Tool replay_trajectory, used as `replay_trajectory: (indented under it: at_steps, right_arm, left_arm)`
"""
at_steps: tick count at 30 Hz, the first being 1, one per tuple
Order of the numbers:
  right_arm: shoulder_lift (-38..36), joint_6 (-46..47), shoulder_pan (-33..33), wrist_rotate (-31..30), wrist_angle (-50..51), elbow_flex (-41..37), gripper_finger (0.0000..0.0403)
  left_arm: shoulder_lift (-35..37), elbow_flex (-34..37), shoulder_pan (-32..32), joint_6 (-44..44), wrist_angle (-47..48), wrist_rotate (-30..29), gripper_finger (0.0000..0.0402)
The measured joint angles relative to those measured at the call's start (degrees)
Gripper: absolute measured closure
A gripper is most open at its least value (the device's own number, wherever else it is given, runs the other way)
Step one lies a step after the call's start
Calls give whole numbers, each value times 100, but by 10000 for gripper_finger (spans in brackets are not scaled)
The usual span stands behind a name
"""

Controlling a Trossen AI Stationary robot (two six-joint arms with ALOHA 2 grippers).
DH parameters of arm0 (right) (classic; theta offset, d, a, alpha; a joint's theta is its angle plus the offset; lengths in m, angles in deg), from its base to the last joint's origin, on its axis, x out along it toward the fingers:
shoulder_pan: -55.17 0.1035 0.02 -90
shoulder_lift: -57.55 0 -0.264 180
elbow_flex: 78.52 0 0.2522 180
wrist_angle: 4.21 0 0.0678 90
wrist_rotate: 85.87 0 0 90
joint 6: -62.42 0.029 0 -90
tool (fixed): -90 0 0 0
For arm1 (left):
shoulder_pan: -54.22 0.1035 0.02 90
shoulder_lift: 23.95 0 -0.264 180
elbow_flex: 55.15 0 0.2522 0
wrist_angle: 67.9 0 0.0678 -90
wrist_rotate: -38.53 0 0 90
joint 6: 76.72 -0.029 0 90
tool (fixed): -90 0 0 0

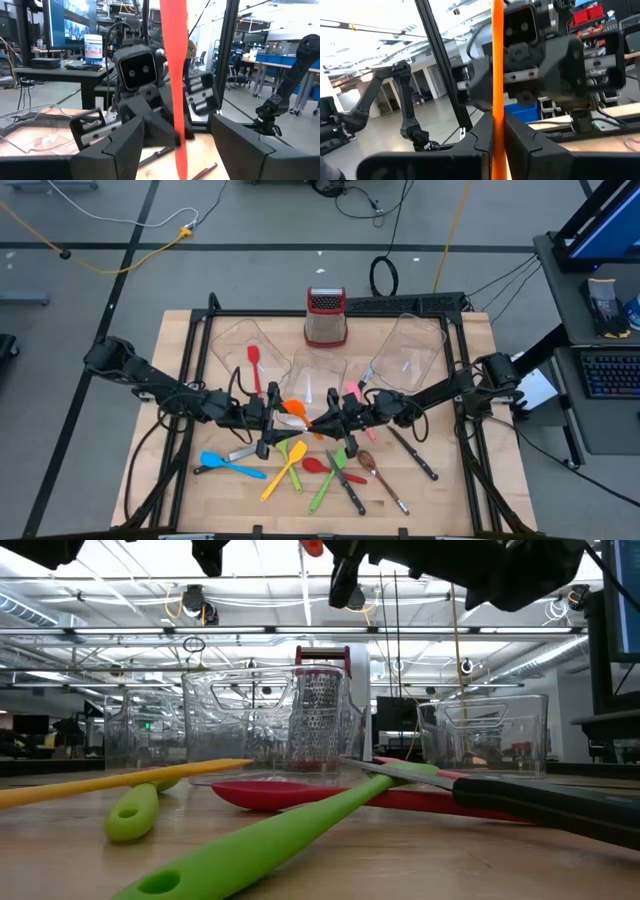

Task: Pick & Place Kitchen Items
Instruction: Put the orange spatula into the left transparent bin

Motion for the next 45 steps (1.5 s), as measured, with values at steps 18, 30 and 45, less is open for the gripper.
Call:
replay_trajectory:
  at_steps: [18, 30, 45]
  right_arm:
    - [-1, -155, 0, -18, 568, 302, 385]
    - [-1, -262, 0, -66, 620, 302, 385]
    - [-1, -326, 0, -72, 660, 295, 385]
  left_arm:
    - [0, 0, 10, 17, -7, 243, 165]
    - [0, -80, 199, 178, -17, 341, 230]
    - [9, -184, 203, 306, 405, 555, 388]
